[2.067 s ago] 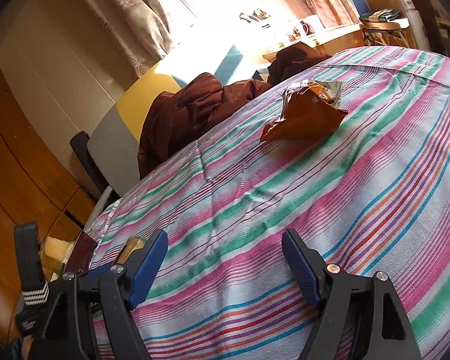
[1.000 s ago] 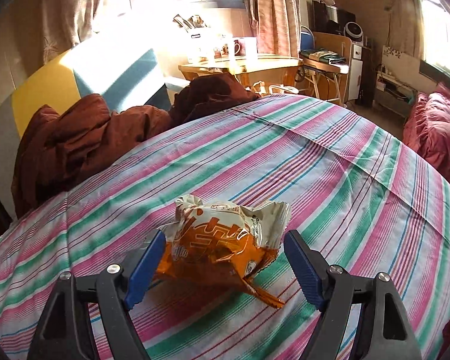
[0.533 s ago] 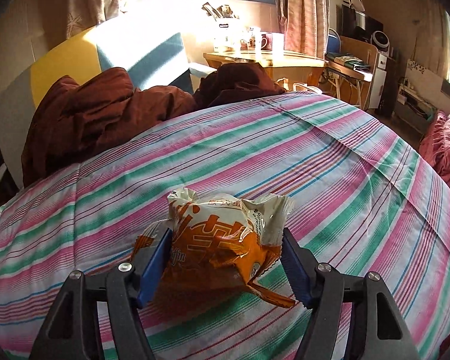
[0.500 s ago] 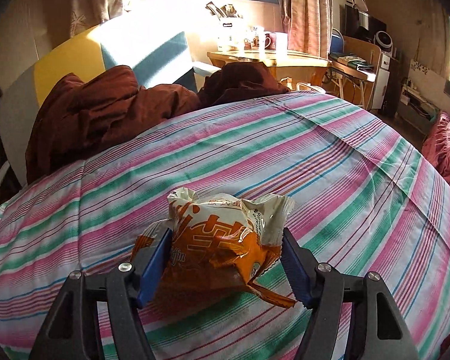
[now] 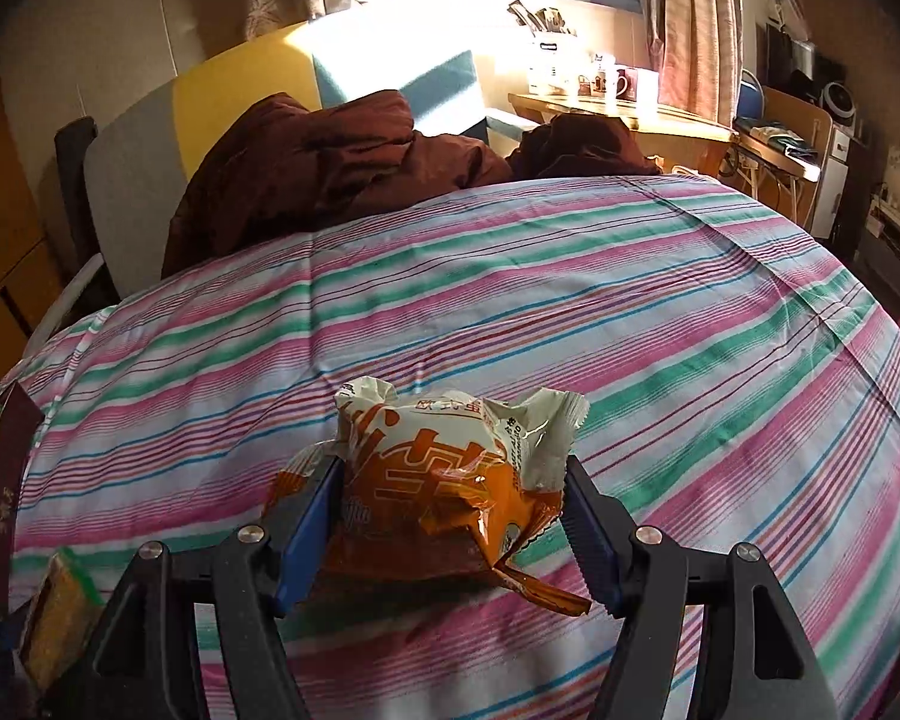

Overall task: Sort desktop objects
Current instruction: 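Grasp the orange snack bag with the right tool while the left tool holds the crackers, then lift the orange snack bag with the right tool while the left tool holds the crackers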

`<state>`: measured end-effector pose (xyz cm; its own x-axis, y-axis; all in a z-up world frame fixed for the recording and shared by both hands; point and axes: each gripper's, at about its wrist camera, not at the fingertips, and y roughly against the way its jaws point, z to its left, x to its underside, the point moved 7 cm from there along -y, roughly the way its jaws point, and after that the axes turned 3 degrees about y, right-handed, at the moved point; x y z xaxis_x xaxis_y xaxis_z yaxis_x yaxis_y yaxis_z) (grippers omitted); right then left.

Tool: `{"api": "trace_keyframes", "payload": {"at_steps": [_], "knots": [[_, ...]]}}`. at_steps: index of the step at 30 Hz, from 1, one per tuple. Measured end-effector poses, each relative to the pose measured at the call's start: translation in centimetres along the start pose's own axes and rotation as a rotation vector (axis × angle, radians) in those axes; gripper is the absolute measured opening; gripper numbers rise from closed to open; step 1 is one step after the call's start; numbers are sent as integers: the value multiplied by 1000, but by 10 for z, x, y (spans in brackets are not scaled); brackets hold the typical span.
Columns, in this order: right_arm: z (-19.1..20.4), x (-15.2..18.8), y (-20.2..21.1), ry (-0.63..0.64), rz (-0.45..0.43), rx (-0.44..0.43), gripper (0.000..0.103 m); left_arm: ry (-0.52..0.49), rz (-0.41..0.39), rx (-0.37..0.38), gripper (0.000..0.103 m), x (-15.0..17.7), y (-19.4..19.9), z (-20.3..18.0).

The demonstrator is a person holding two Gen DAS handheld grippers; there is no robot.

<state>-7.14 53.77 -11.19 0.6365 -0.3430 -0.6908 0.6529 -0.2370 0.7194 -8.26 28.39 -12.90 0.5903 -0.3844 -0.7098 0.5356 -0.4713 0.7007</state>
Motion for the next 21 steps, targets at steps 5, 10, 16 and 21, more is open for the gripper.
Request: {"api": "trace_keyframes", "payload": {"at_steps": [5, 10, 16, 21], "knots": [[27, 27, 24, 42, -8, -49, 71, 2, -1, 0, 66, 0, 0, 0], [48, 51, 43, 80, -48, -55, 71, 4, -1, 2, 66, 0, 0, 0], [61, 62, 44, 111, -79, -45, 75, 9, 1, 8, 66, 0, 0, 0], [65, 69, 35, 100, -51, -107, 73, -1, 12, 39, 76, 0, 0, -3]]}}
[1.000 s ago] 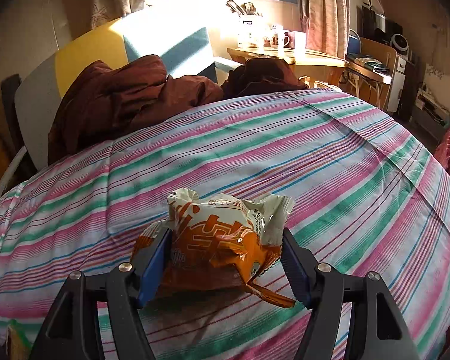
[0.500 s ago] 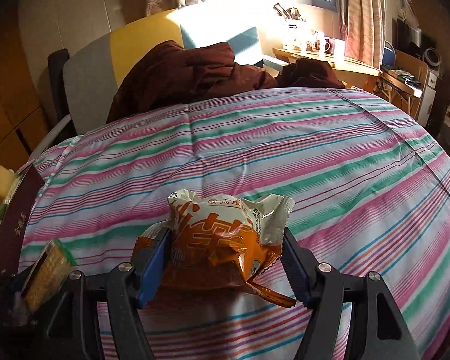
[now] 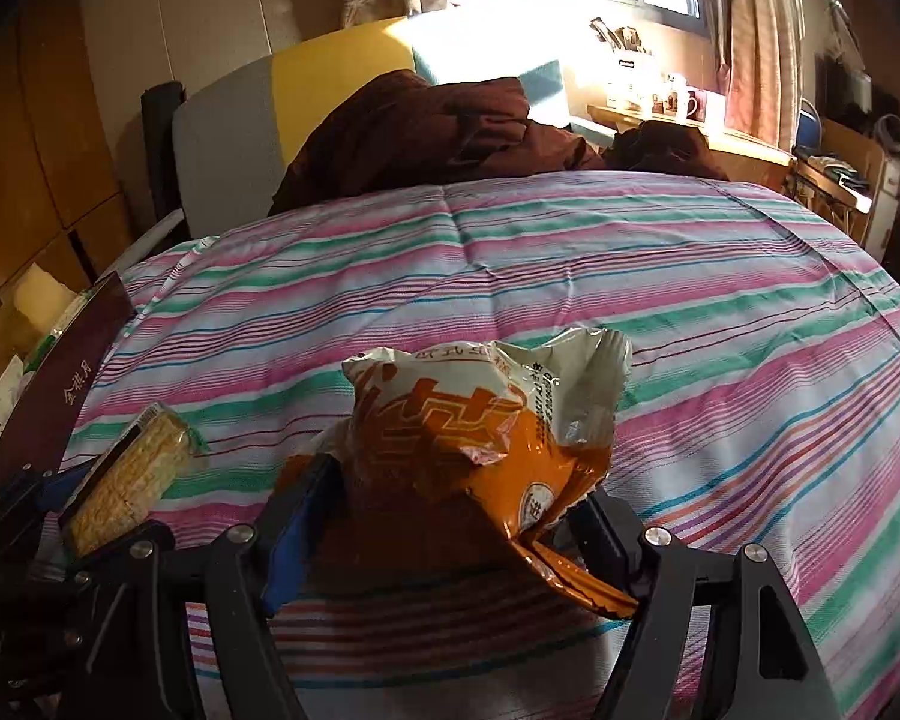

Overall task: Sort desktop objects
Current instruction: 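Lift the orange snack bag with the right tool while the left tool holds the crackers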

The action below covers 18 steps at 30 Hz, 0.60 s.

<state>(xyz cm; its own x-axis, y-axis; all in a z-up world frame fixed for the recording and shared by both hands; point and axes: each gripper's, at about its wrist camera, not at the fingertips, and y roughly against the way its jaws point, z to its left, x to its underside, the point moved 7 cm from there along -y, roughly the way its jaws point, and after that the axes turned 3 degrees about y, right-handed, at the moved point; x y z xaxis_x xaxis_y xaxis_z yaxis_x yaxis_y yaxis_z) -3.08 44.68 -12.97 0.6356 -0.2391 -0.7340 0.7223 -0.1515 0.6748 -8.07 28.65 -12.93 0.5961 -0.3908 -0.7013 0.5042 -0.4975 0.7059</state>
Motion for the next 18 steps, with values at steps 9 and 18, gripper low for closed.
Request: {"api": "trace_keyframes", "payload": {"at_steps": [9, 18], "knots": [[-5, 1, 0, -42, -20, -40, 74, -7, -2, -8, 77, 0, 0, -2], [-26, -1, 22, -173, -121, -23, 88, 11, -6, 14, 78, -1, 1, 0]]}}
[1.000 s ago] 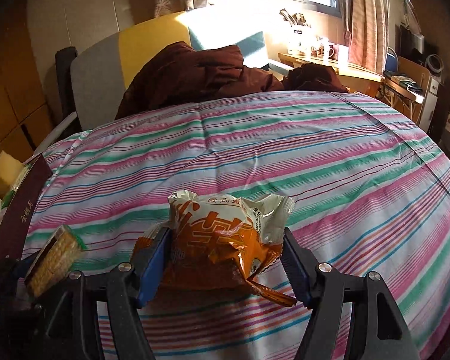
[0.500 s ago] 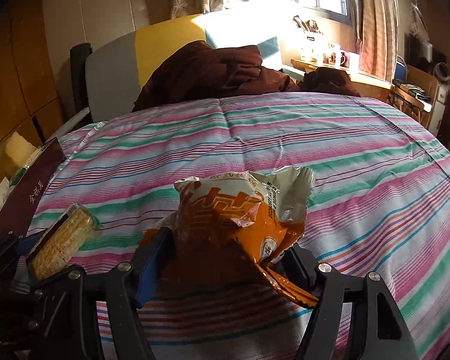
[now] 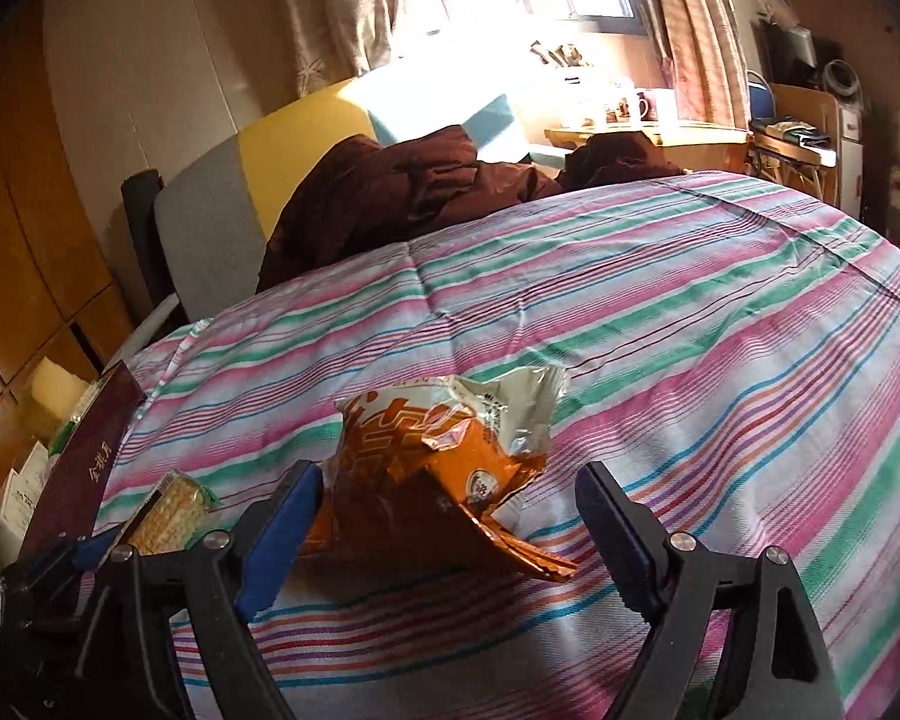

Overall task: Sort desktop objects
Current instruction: 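Lift the orange snack bag with the right tool while the left tool holds the crackers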

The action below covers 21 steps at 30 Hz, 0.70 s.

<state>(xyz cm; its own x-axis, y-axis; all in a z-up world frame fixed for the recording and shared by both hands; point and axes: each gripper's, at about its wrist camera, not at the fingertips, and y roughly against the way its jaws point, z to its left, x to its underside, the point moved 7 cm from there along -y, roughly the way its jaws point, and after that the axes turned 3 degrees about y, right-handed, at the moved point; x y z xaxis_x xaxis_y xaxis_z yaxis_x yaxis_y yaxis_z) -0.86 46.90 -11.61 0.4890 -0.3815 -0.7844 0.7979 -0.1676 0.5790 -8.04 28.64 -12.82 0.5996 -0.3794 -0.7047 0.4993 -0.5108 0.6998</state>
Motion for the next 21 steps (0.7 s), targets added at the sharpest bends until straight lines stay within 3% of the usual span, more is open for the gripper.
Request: {"api": "trace_keyframes", "payload": {"at_steps": [10, 11, 13, 21], "knots": [[23, -11, -6, 140, 32, 77, 89, 2, -3, 7, 78, 1, 1, 0], [26, -13, -8, 160, 37, 88, 88, 2, -3, 7, 78, 1, 1, 0], [27, -11, -12, 191, 40, 105, 75, 2, -4, 7, 78, 2, 2, 1], [28, -7, -13, 232, 17, 117, 71, 7, -8, 8, 77, 1, 3, 1]]}}
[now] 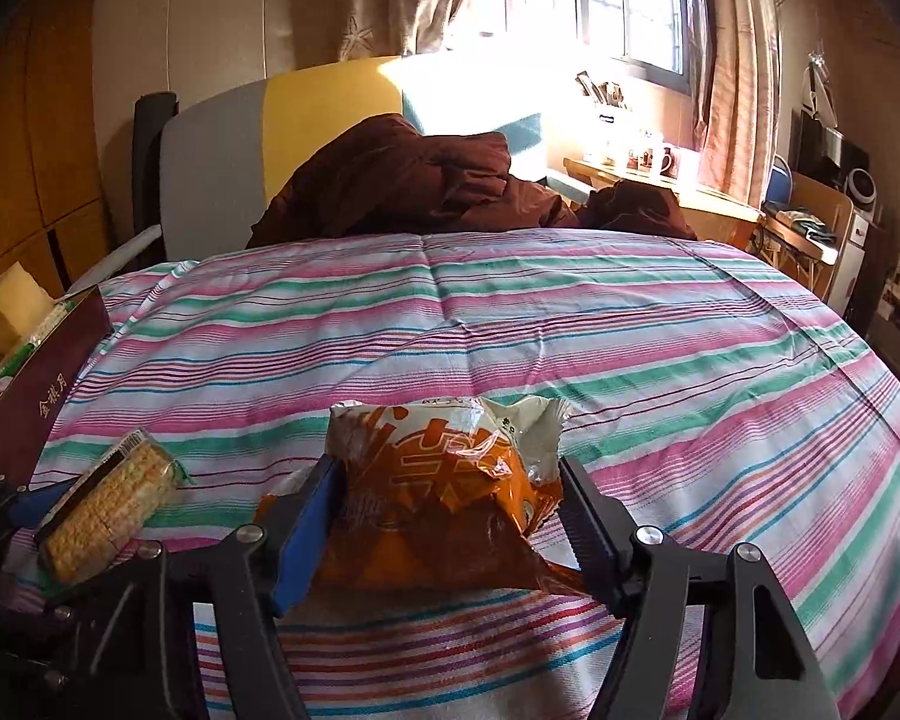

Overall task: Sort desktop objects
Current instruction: 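Lift the orange snack bag with the right tool while the left tool holds the crackers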

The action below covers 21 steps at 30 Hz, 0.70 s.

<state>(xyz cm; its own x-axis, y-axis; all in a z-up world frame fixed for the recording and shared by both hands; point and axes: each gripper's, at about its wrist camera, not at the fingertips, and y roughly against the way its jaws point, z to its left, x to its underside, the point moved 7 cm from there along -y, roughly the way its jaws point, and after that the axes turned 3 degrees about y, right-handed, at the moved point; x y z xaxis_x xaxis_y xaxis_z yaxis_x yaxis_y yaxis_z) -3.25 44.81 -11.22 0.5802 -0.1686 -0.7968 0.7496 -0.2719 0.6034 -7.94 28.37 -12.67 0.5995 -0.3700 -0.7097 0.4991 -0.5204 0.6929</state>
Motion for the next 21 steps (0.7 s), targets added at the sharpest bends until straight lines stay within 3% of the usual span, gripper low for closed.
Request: {"api": "trace_keyframes", "payload": {"at_steps": [4, 9, 21], "knots": [[-2, 0, -1, -15, -1, -20, 72, 12, -4, -18, 69, -1, 1, 2], [-4, 1, -4, -39, 7, -48, 73, 36, -13, -27, 51, -1, 4, 7], [-2, 3, -4, -39, 11, -53, 73, -19, -3, -112, 50, 0, 3, -1]]}}
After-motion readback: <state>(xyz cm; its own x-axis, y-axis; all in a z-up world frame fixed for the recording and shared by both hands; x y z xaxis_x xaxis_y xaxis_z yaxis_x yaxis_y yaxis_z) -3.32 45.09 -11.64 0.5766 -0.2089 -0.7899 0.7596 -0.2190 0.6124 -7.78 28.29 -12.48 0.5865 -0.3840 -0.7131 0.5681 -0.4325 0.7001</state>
